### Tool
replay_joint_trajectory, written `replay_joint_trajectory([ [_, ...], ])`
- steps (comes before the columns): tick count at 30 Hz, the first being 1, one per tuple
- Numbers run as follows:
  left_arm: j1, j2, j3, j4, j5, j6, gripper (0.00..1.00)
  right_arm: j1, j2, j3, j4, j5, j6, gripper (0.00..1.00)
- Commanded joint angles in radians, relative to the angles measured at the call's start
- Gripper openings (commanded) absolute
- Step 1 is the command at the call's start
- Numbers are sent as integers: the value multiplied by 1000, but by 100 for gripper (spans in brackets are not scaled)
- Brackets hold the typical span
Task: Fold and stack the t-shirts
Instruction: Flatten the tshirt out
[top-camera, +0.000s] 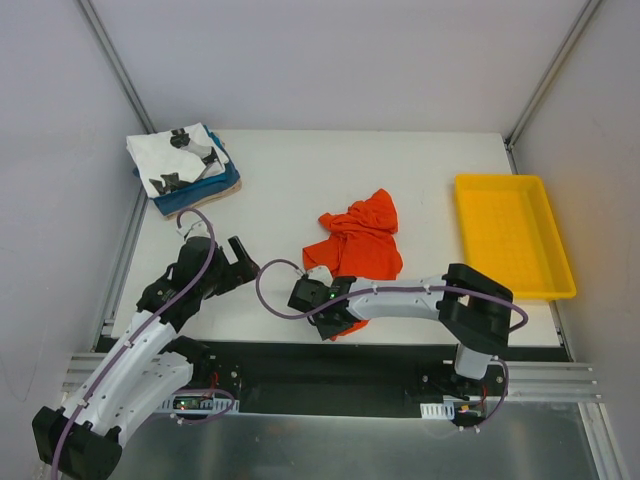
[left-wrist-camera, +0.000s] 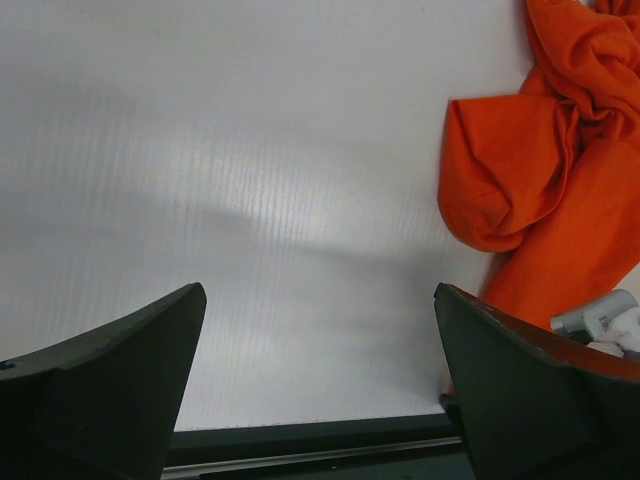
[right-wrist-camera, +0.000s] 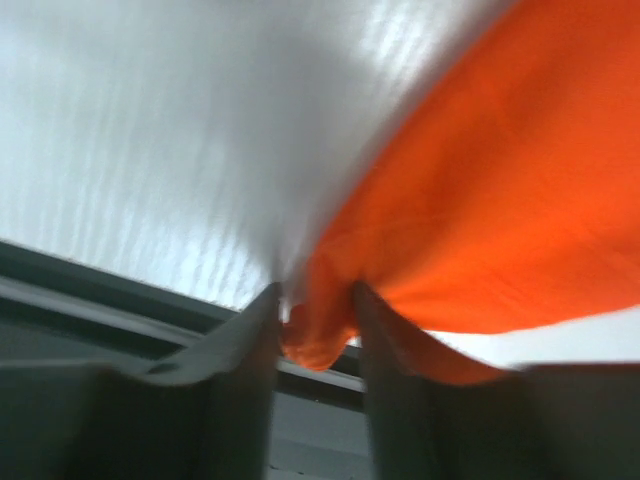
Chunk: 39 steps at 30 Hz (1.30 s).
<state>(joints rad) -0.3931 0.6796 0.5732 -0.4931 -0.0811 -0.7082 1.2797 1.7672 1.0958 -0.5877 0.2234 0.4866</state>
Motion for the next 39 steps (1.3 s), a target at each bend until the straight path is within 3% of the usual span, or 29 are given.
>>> replay_joint_trajectory([
  [1,-1,-8,13,-19,-20,-20,99,-13,-29,3,-64,91,60,27],
  [6,-1,18,27,-18,0,-24,99,-46,-221,-8,-69,206,15,10],
  [14,-1,155,66,31,105,-13,99,-285,-596,-40,-61,229,-71,7],
  [22,-7,429,94,275,354,1,98,-578,-841,-112,-67,261,-95,6],
  [29,-87,725,267,355,392,4,88,-684,-916,-178,-80,220,-115,6],
  [33,-122,940,388,357,461,35,74,-707,-911,-198,-81,192,-135,6],
  [39,-156,1097,479,357,478,47,50,-737,-928,-214,-89,185,-149,6],
])
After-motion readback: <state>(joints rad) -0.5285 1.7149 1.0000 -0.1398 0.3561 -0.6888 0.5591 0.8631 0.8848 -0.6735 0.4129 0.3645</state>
